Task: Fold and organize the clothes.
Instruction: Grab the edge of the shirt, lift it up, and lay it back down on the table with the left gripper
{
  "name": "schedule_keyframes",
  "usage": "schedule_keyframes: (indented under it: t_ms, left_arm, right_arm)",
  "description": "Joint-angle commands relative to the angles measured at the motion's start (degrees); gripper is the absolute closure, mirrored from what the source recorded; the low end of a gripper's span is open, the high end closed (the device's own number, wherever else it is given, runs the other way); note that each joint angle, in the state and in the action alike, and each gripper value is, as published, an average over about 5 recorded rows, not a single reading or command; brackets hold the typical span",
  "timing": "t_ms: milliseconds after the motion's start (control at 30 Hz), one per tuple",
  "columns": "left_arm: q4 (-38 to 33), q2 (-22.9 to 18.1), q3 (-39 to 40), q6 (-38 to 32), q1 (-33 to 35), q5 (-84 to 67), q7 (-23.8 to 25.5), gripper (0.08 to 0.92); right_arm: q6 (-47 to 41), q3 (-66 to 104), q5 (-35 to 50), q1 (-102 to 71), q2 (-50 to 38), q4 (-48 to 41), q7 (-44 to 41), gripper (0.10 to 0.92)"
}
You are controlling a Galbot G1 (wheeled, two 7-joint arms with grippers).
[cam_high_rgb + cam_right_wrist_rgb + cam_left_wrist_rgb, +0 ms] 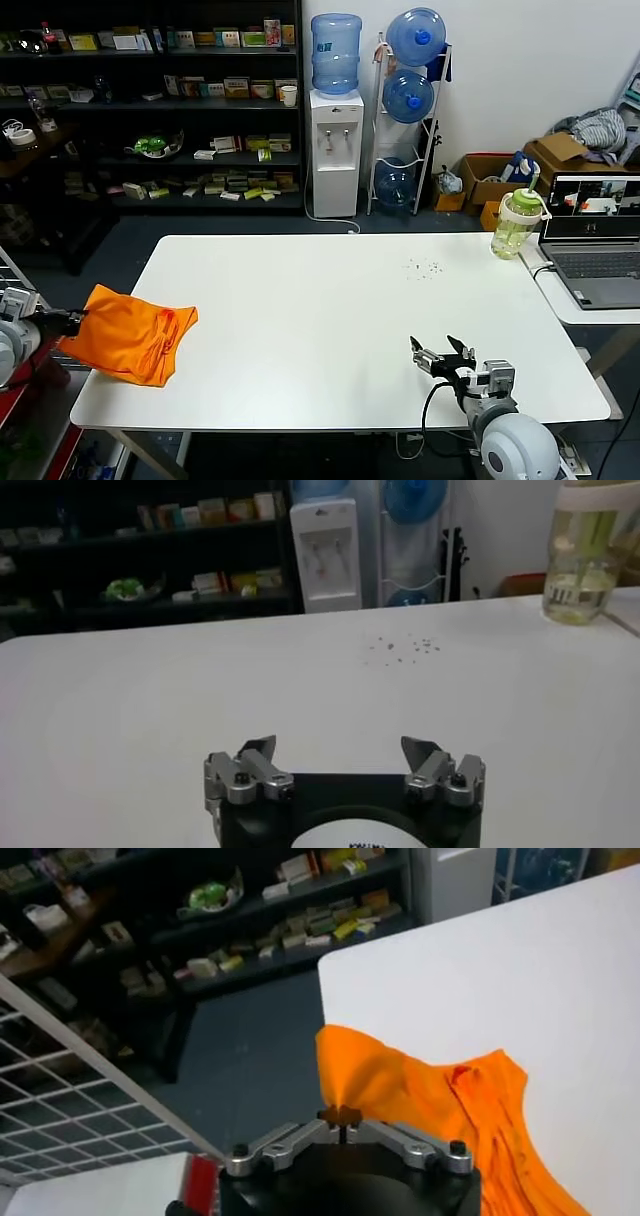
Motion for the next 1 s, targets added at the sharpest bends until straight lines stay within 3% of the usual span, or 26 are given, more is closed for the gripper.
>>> schedule_keyframes:
  t_ms: [33, 133, 233, 333, 433, 667, 1000]
  left_arm:
    - [-16.3, -6.62, 9.56, 1.12, -5.03, -23.03, -14.87, 0.906]
    - [-20.14, -15.93, 24.84, 1.13, -17.82, -28.3, -21.32, 0.906]
    - [-17.63, -27.01, 38.16, 1.12, -30.03, -29.31, -26.86, 0.906]
    - [-11.37, -37.0, 46.09, 1.05, -37.9, -27.88, -28.96, 0.906]
    - [-5.6, -42.81, 50.02, 0.94, -42.95, -25.67, -29.06, 0.906]
    - [4.58, -49.53, 52.27, 0.76, -48.04, -20.76, -29.17, 0.906]
    - [5.76, -50.3, 52.08, 0.51, -47.15, -18.42, -29.84, 0.906]
  right_arm:
    - [-0.76, 2.1, -2.23, -3.03, 2.29, 0.82, 1.08, 0.203]
    - [-1.36, 4.09, -2.85, -5.77, 3.96, 1.53, 1.73, 0.203]
    - [-1.66, 6.26, -3.75, -8.9, 5.66, 2.41, 2.05, 0.203]
    - [-1.73, 8.41, -4.75, -11.74, 7.3, 3.61, 2.13, 0.203]
    - [-1.67, 10.05, -5.27, -13.69, 8.48, 4.73, 2.11, 0.203]
    - [-1.43, 10.96, -5.63, -15.05, 9.53, 5.15, 2.0, 0.203]
    - [-1.74, 9.18, -4.96, -12.92, 8.51, 4.41, 2.32, 0.203]
